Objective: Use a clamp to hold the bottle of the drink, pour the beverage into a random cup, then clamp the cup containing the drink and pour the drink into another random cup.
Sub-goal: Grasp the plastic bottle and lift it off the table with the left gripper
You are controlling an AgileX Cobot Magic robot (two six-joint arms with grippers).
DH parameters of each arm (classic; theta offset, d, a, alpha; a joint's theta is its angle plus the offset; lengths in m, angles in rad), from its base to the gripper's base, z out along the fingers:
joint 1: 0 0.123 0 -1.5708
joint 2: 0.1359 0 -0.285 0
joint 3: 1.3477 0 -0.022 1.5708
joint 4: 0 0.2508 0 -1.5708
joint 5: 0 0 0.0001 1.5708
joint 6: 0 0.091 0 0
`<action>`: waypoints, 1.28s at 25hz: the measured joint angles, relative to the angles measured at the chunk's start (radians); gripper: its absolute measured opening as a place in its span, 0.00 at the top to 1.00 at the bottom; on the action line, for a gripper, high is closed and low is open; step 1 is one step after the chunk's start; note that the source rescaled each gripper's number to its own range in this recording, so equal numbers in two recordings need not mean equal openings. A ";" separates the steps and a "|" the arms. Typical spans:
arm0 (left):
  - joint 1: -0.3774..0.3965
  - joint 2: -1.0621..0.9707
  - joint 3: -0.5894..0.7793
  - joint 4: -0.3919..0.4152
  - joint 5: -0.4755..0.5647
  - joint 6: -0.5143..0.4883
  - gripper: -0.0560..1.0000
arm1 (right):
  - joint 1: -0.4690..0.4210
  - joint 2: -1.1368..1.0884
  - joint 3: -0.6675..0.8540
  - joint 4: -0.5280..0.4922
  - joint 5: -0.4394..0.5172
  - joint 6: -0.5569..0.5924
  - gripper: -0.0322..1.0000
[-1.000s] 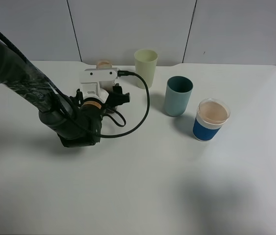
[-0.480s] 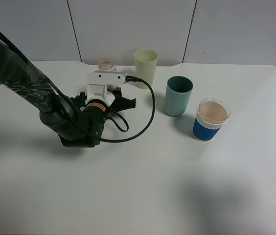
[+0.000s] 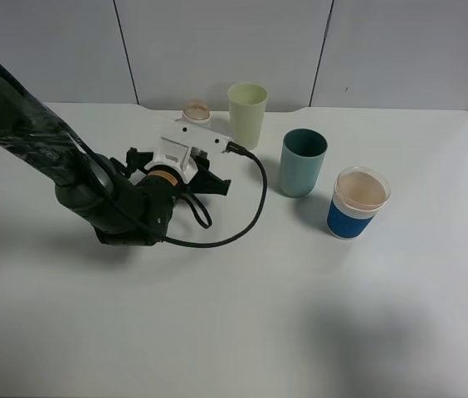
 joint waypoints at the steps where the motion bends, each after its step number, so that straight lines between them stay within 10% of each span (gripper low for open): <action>1: 0.005 -0.022 0.008 -0.003 0.008 0.024 0.95 | 0.000 0.000 0.000 0.000 0.000 0.000 0.26; 17: 0.030 -0.348 0.083 -0.272 0.055 0.729 0.95 | 0.000 0.000 0.000 0.000 0.000 0.000 0.26; 32: -0.143 -0.383 -0.092 -0.547 0.047 1.385 0.95 | 0.000 0.000 0.000 0.000 0.000 0.000 0.26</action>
